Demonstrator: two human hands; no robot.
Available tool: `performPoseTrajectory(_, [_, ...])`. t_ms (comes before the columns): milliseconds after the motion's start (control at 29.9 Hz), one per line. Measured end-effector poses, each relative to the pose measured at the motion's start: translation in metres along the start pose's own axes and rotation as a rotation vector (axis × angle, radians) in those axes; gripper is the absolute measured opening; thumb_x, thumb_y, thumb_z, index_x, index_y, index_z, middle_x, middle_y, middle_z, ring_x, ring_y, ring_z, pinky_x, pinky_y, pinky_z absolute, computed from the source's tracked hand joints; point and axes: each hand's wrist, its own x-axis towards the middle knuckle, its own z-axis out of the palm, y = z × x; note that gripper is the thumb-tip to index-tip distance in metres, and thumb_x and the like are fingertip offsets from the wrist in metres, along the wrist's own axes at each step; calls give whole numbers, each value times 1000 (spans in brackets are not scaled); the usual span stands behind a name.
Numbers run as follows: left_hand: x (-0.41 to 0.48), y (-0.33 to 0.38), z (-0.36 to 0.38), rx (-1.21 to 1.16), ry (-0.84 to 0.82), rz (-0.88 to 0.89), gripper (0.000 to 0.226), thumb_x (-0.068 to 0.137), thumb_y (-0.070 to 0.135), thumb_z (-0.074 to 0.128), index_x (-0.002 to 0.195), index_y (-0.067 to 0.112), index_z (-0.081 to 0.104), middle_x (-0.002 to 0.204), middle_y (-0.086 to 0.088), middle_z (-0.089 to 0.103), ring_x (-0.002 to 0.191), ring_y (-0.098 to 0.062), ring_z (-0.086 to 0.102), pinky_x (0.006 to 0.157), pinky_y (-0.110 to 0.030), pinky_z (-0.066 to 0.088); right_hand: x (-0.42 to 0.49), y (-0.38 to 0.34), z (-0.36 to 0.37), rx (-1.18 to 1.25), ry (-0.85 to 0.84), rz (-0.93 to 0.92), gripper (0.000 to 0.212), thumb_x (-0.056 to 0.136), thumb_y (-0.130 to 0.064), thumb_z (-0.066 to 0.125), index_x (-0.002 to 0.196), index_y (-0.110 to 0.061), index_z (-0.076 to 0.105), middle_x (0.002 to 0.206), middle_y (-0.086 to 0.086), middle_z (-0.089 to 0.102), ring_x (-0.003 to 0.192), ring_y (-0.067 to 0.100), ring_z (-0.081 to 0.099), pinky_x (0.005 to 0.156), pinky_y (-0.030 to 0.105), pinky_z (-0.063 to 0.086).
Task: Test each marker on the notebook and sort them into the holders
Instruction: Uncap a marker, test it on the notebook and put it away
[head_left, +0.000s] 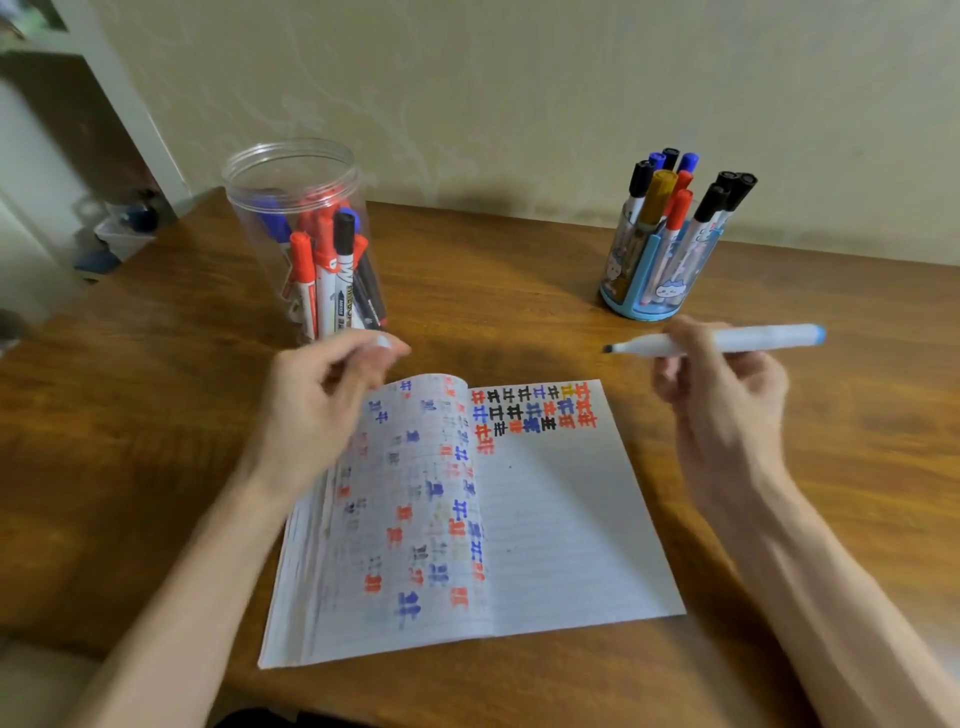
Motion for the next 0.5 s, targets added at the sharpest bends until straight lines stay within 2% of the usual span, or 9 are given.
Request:
performPoseTrajectory(67, [-2,8,18,-12,-120,7,17,102,26,59,110,23,74,90,26,69,92,-2,65,78,-6,45,-10,11,14,-131,-136,3,21,99,-15,70,78,-12,68,61,3,58,59,14,51,56,26,44])
performPoseTrajectory(134, [-4,11,29,-18,-175,33,20,103,26,58,116,20,73,101,21,71,107,-2,64,85,-8,47,-17,17,22,-195,-194,13,16,100,-18,70,88,-7,71,63,6,62,57,15,54,55,25,47])
performPoseTrajectory(201, [-4,9,30,-22,-218,65,24,103,27,58,121,19,71,111,14,70,114,-5,64,88,-13,50,-17,19,21,-227,-249,42,24,100,-26,70,96,-3,74,69,11,69,59,20,61,56,29,52])
performPoseTrajectory(268, [-6,8,31,-23,-269,82,28,102,28,57,126,19,69,111,12,68,113,-6,63,85,-14,51,-21,21,22,-281,-324,71,31,99,-32,70,95,-2,75,75,15,75,62,26,69,58,32,58])
performPoseTrajectory(334, [-10,8,36,-17,-307,97,32,102,27,57,132,18,66,107,14,64,108,-7,62,79,-13,49,-27,25,27,-332,-376,75,29,98,-31,71,88,-4,76,78,15,77,64,26,72,60,32,59])
performPoseTrajectory(435, [-12,6,39,26,-346,119,36,102,27,60,138,21,63,103,15,60,101,-12,62,74,-15,49,-29,29,31,-382,-381,62,23,91,-25,81,91,-3,74,79,12,77,63,18,69,58,27,57])
performPoseTrajectory(502, [-12,5,39,40,-362,114,39,100,29,63,138,21,63,101,17,58,96,-9,61,70,-13,48,-31,31,32,-427,-382,50,21,87,-22,85,91,-4,74,83,6,79,68,12,71,61,23,56])
